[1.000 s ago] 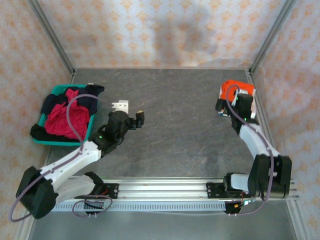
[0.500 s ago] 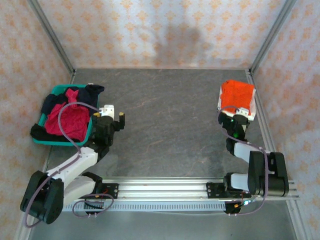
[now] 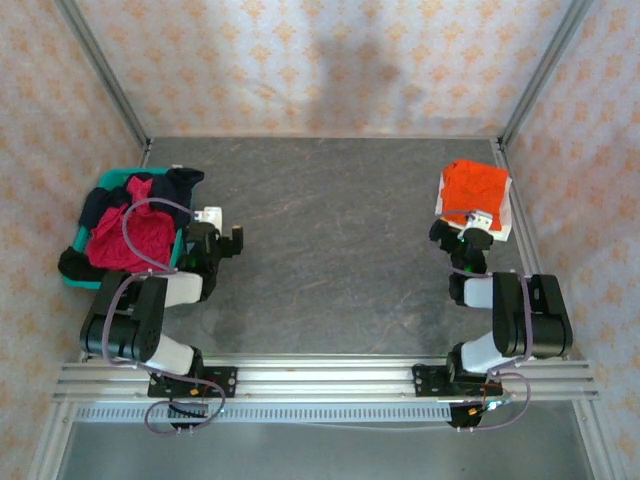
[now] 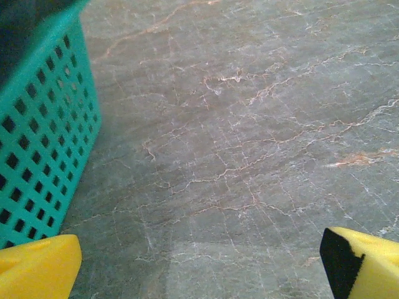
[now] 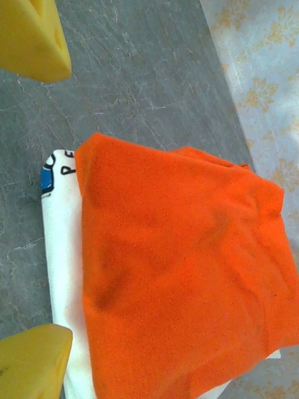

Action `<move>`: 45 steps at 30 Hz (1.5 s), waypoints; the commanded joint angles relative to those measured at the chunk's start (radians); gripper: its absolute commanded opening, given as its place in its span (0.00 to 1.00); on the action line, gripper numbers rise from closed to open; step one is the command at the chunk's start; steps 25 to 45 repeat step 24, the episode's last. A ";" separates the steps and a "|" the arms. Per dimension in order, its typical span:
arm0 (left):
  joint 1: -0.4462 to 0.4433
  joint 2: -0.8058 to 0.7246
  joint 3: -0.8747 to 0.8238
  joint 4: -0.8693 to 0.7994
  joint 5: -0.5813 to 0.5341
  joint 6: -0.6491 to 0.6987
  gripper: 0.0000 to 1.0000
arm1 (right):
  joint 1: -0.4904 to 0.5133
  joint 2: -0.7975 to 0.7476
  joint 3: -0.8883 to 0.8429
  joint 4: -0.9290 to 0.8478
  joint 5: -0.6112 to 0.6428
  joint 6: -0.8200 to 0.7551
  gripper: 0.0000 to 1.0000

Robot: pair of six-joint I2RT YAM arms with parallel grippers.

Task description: Fold and stack the t-shirts

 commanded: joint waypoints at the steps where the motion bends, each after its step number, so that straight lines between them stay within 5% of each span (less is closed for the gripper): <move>1: 0.032 0.004 0.025 0.051 0.045 -0.041 1.00 | 0.001 0.069 -0.009 0.145 -0.025 0.001 0.99; 4: 0.029 0.009 0.023 0.066 0.017 -0.048 1.00 | 0.005 0.038 0.026 0.023 -0.028 -0.011 0.99; 45: 0.023 0.008 0.026 0.058 0.004 -0.045 1.00 | 0.009 0.049 0.013 0.066 -0.021 -0.013 0.99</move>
